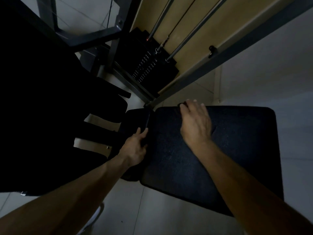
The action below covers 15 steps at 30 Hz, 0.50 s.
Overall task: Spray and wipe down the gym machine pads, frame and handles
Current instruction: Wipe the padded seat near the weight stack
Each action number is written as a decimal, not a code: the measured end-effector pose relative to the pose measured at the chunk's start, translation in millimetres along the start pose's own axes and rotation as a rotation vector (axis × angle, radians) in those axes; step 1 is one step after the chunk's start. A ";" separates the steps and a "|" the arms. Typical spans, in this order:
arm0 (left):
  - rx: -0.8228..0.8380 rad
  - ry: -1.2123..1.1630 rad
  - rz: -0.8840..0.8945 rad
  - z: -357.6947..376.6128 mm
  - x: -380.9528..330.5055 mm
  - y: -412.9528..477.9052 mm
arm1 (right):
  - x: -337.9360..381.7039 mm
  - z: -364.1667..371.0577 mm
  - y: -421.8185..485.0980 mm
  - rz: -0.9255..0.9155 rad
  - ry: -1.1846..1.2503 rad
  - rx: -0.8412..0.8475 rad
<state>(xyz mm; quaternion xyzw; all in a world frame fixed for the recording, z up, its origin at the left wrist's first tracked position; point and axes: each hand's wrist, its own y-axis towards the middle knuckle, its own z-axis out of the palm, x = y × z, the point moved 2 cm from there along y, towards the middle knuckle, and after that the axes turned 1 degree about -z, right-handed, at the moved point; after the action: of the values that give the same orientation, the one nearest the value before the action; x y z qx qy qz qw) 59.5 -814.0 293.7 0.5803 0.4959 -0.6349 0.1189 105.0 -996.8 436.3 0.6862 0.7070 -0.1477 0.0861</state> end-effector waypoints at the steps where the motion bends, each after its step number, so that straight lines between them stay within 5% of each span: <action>1: 0.015 0.032 0.005 -1.6 0.1 0.8 | 12.6 6.9 -4.9 -0.042 0.012 0.052; 6: 0.042 0.143 0.070 -4.8 7.8 -0.9 | 51.2 23.2 -24.5 -0.514 0.161 0.260; 12: 0.007 0.087 0.081 -6.3 11.5 -10.6 | 44.0 35.8 54.9 -0.171 0.075 0.144; 15: -0.066 -0.025 0.002 -12.3 24.9 -17.4 | 63.0 39.5 11.9 -0.344 0.115 0.180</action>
<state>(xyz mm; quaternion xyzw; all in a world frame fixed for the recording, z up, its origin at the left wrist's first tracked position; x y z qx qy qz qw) 47.0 -785.7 283.0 0.5688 0.5144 -0.6252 0.1449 110.9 -950.0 377.6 0.5676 0.8015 -0.1835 -0.0426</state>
